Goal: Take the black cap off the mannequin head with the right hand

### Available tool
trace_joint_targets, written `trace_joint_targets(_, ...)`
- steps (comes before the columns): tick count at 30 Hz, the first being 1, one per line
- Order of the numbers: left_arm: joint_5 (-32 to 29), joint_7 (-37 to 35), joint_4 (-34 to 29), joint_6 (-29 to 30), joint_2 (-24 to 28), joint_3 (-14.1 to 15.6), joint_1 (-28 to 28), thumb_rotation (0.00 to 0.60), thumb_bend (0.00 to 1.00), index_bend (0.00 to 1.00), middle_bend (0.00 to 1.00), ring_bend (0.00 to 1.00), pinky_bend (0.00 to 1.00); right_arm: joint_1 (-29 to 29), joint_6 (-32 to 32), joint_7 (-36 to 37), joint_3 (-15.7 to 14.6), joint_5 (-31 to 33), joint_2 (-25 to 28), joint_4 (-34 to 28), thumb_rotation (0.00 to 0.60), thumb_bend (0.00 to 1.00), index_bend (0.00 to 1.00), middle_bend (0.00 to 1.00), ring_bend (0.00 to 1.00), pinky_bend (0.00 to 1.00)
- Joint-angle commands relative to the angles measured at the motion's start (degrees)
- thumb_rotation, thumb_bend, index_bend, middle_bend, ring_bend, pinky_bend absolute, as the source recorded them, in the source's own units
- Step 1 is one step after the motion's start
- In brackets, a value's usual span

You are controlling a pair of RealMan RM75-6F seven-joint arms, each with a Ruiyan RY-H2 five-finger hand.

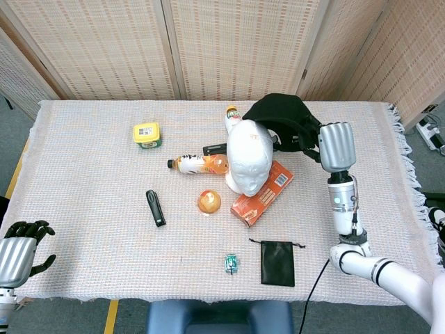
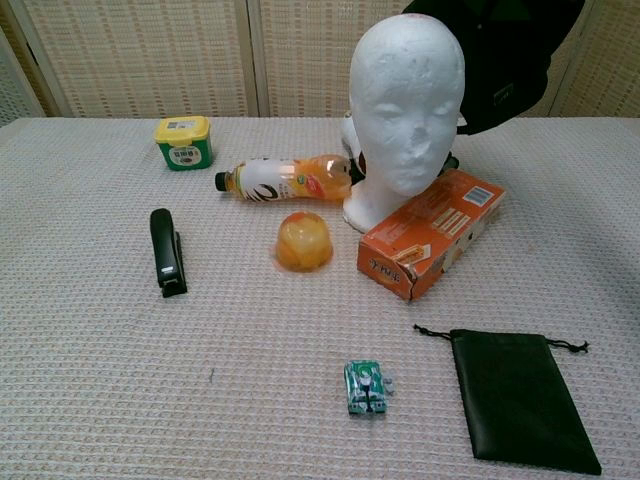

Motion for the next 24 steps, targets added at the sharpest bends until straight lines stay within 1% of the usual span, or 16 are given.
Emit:
trace_joint_targets(1, 0.1, 0.05, -0.06, -0.08, -0.01, 0.03, -0.1, 0.6, 0.24, 0.42, 0.32, 0.3, 0.24, -1.2, -1.95, -0.39, -0.87, 1.32, 2.56, -1.92, 0.6, 0.91, 0.84, 1.0, 1.0, 1.0)
trace_joint_targets(5, 0.2, 0.05, -0.06, -0.16, -0.05, 0.08, -0.2, 0.6, 0.25, 0.42, 0.32, 0.3, 0.24, -2.86, -4.23, -0.28, -1.88, 3.08, 5.68, -4.21, 0.6, 0.91, 0.84, 1.0, 1.0, 1.0)
trace_joint_targets(8, 0.42, 0.08, 0.11, -0.51, -0.11, 0.3, -0.34, 0.6, 0.25, 0.42, 0.32, 0.3, 0.24, -4.24, -6.14, 1.15, -2.83, 4.22, 7.99, -6.08, 0.6, 0.91, 0.84, 1.0, 1.0, 1.0)
trace_joint_targets(13, 0.78, 0.41, -0.1, -0.74, -0.18, 0.61, -0.45, 0.6, 0.24, 0.42, 0.31, 0.3, 0.24, -6.2, -8.6, 2.78, -5.43, 4.45, 10.62, -7.22, 0.6, 0.91, 0.84, 1.0, 1.0, 1.0)
trace_joint_targets(19, 0.86, 0.58, -0.43, -0.77, -0.42, 0.75, -0.47, 0.6, 0.24, 0.42, 0.31, 0.3, 0.24, -8.84, -11.27, 7.62, -8.67, 4.73, 11.85, -8.54, 0.6, 0.91, 0.84, 1.0, 1.0, 1.0)
trace_joint_targets(24, 1.05, 1.11, -0.78, -1.0, -0.45, 0.92, -0.6, 0.6, 0.25, 0.41, 0.31, 0.3, 0.24, -10.22, -14.08, 9.59, -11.59, 4.54, 12.16, -9.07, 0.6, 0.91, 0.84, 1.0, 1.0, 1.0)
